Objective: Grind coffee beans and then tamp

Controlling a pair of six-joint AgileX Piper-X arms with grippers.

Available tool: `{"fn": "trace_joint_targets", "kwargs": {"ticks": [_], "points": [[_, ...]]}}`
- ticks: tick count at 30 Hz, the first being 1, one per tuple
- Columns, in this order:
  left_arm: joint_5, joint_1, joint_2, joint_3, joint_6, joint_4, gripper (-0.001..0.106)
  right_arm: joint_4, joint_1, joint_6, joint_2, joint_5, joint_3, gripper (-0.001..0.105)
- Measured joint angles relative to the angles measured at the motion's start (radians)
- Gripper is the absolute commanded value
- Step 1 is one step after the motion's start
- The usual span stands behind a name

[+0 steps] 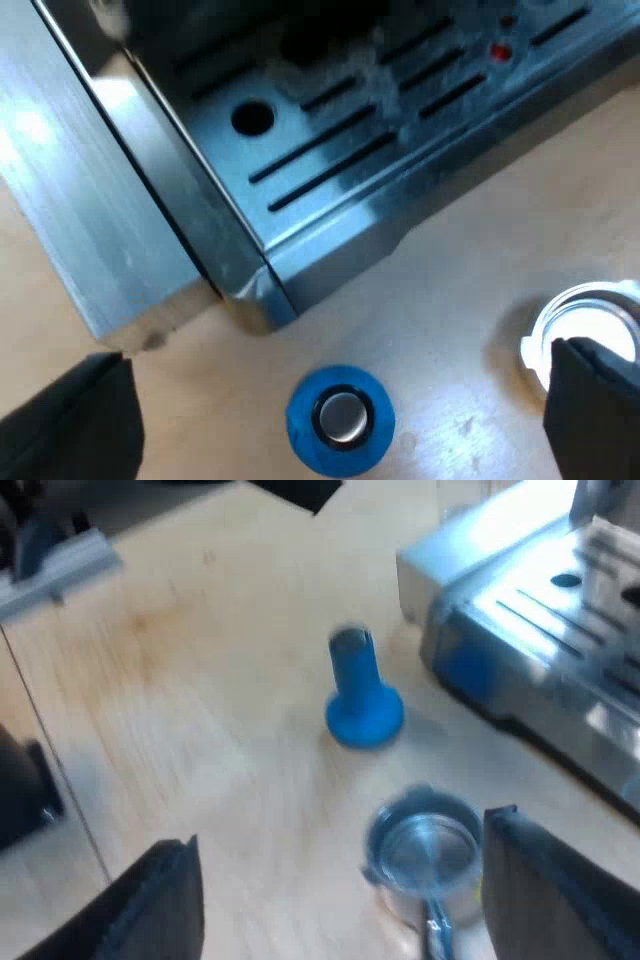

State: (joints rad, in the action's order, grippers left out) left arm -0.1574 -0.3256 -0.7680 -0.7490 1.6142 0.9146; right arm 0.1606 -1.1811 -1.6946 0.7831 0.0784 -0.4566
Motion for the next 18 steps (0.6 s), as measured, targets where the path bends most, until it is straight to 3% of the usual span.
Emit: {"fn": "trace_joint_targets", "kwargs": {"ticks": [3,4,10,18], "points": [[0.0,0.0,0.047,-0.032,0.0,0.023,0.083,0.021,0.0,0.01,0.0,0.0,-0.023,0.061],[0.0,0.0,0.061,-0.044,0.0,0.03,0.083,0.107,0.0,0.037,0.0,0.0,-0.11,0.061],[0.001,0.0,0.119,-0.153,0.003,0.113,0.083,0.31,0.0,0.043,0.0,0.068,-0.3,0.061],[0.001,0.0,0.122,-0.277,0.026,0.146,0.083,0.549,0.088,0.062,0.0,0.101,-0.48,0.061]]}}
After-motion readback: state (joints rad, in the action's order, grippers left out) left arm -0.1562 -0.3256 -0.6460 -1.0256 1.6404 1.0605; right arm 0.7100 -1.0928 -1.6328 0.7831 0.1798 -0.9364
